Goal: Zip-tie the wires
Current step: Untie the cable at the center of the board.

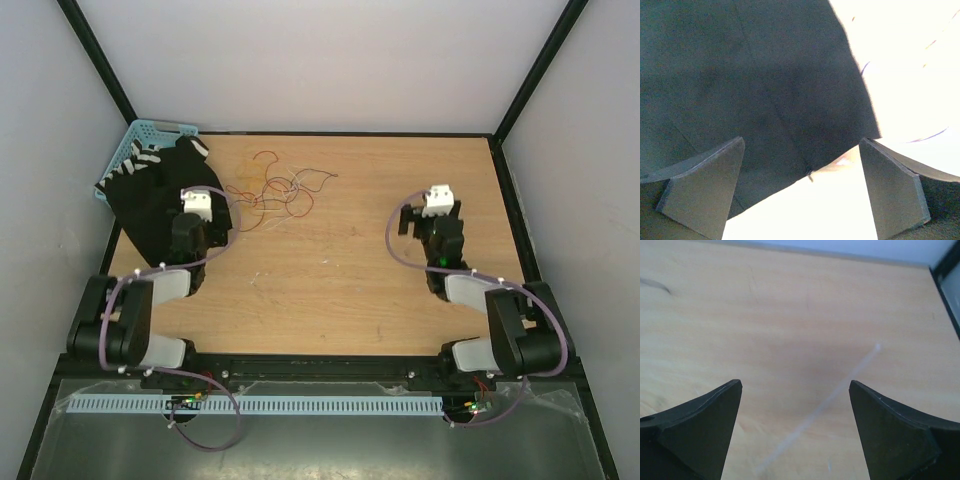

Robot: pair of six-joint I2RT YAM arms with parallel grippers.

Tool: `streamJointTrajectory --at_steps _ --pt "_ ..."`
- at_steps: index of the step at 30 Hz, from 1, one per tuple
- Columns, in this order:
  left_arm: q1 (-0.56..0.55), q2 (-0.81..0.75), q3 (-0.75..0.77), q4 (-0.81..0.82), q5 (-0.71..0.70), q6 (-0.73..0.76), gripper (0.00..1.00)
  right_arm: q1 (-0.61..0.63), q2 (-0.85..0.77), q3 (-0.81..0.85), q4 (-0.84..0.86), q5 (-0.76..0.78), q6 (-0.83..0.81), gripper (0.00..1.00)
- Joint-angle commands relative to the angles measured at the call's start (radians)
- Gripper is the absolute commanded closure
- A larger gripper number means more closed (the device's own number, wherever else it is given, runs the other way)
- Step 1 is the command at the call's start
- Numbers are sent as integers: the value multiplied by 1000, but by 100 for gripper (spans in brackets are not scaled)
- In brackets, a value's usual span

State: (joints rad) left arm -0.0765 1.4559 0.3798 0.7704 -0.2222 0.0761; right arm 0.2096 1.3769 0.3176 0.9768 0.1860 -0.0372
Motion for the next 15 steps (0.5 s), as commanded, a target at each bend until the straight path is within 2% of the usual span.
streamJointTrajectory --at_steps 1,3,6,12,15 --pt "-79 -213 121 -200 -145 -26 1 6 -68 211 -298 -237 57 1" --pt "-88 -302 175 -306 -80 -115 1 11 -37 309 -364 -363 134 1" --pt "-91 -399 252 -426 55 -206 1 32 66 474 -487 -444 262 1" --pt "-92 -483 410 -693 268 -337 1 61 313 757 -555 -511 478 1" --pt "-92 -512 432 -759 353 -370 1 80 444 889 -619 -525 576 1"
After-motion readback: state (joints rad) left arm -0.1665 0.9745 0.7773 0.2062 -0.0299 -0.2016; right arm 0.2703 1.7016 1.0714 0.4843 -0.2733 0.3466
